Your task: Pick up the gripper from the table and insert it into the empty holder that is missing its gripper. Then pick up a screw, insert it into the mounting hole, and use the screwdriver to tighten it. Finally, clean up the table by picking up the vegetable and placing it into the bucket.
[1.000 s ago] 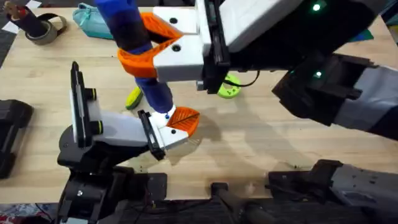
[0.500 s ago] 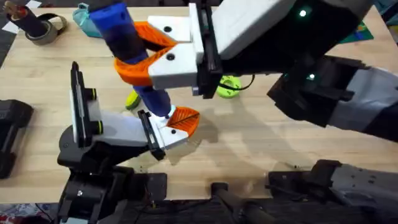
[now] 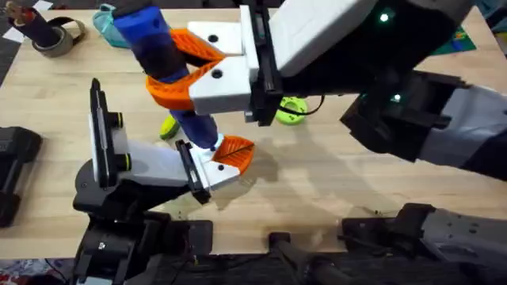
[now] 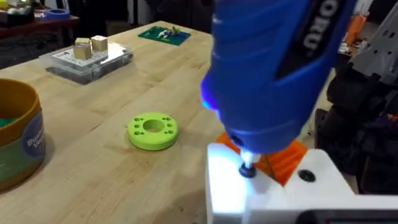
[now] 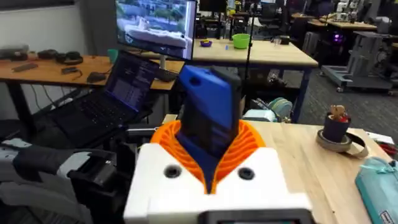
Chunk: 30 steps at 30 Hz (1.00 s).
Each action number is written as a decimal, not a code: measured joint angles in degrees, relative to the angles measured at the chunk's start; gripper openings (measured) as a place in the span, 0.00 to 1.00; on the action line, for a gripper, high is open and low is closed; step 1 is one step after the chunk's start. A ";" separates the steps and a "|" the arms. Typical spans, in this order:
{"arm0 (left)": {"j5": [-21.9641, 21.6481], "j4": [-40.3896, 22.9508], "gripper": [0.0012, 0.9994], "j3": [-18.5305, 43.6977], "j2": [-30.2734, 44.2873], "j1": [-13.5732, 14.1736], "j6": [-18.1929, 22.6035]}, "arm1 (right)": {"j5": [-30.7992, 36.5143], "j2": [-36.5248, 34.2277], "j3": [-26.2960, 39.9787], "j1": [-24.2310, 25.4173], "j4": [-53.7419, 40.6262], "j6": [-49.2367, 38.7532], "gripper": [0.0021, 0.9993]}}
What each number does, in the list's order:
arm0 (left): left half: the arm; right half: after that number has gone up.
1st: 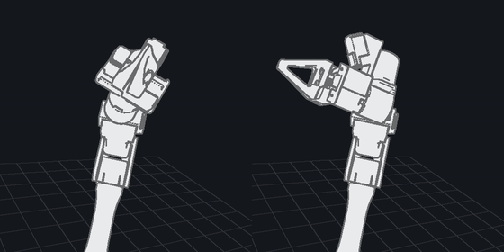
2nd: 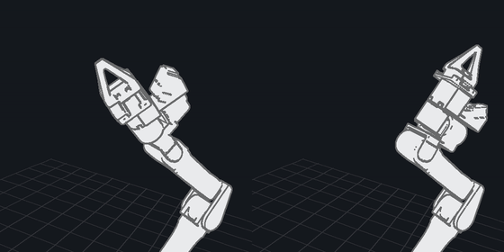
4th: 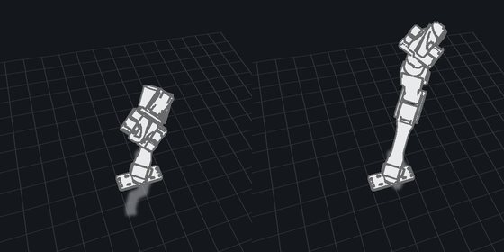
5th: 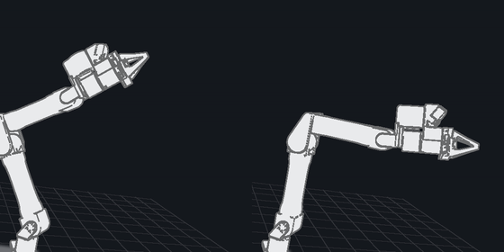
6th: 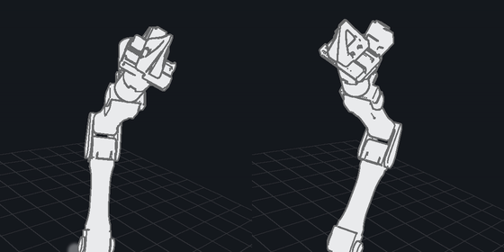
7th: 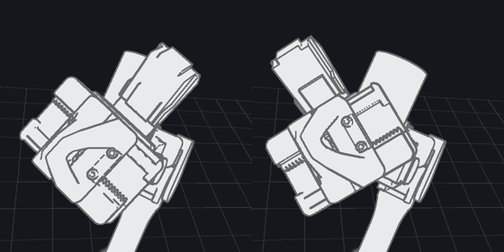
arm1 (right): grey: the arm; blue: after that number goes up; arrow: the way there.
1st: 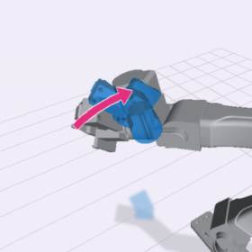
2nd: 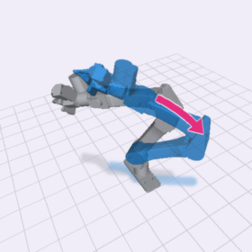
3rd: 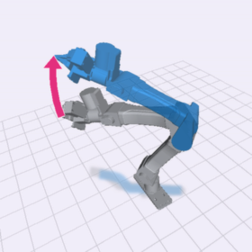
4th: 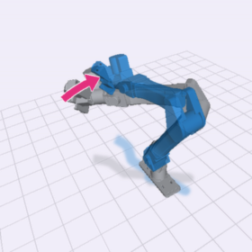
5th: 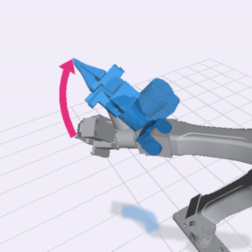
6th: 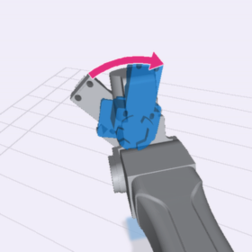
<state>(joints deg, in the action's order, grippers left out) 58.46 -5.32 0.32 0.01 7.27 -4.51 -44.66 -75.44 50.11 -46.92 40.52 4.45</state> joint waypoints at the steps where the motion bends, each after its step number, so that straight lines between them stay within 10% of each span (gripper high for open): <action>1: 0.00 0.00 0.01 0.00 -0.01 -0.01 -0.01 | 0.00 0.00 0.00 0.00 -0.25 -0.08 0.02; 30: 0.02 0.00 0.01 0.00 0.00 0.00 -0.01 | -1.05 -0.01 0.33 -0.13 -0.81 -0.65 0.02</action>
<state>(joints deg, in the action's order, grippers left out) 58.48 -5.32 0.32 0.01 7.27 -4.52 -45.71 -75.45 50.43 -47.05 39.72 3.80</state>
